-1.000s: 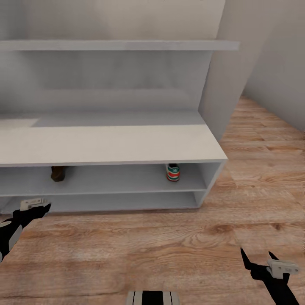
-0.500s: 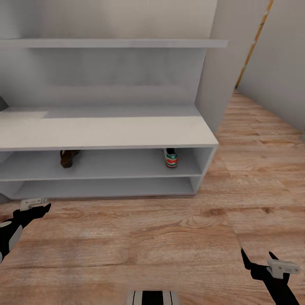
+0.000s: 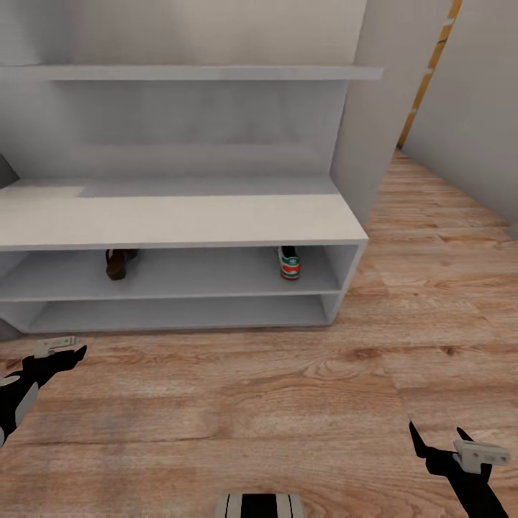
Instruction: Pick up the two gym shoes and the two sandals from the corridor floor and place them onto the hallstand (shoe rack) in the corridor, making sure they are on the rack and not on the floor. Arrange them so the two gym shoes are next to each other and the two sandals are next to each other.
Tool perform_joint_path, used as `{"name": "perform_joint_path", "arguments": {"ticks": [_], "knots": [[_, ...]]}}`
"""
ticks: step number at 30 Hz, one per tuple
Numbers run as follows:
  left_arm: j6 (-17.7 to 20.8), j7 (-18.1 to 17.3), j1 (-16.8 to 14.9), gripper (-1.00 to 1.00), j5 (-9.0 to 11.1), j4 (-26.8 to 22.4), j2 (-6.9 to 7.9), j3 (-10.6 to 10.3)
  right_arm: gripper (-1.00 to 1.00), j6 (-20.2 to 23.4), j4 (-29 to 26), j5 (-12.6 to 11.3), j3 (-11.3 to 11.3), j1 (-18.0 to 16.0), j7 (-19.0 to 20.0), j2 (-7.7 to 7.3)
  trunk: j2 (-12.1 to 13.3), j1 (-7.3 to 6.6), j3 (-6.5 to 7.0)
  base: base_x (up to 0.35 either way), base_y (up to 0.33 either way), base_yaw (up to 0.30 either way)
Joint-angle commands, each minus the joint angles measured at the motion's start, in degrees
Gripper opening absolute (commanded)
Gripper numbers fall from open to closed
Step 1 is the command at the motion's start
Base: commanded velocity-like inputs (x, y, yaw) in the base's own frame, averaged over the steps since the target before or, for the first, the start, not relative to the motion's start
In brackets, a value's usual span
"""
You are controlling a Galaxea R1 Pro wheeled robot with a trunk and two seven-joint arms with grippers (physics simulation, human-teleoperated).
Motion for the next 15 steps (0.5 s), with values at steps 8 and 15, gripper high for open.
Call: {"name": "perform_joint_path", "arguments": {"ticks": [8, 15], "knots": [[-0.02, 0.00, 0.00, 1.00, -0.02, 0.00, -0.03, -0.02, 1.00, 0.00, -0.14, -0.01, 0.04, 0.00, -0.03, 0.00, 0.00, 0.00, 0.00, -0.017, 0.000, 0.000], [-0.01, 0.00, 0.00, 1.00, -0.06, 0.00, -0.06, -0.02, 1.00, 0.00, -0.26, -0.01, 0.06, 0.00, 0.01, 0.00, 0.00, 0.00, 0.00, -0.006, 0.000, 0.000]]}}
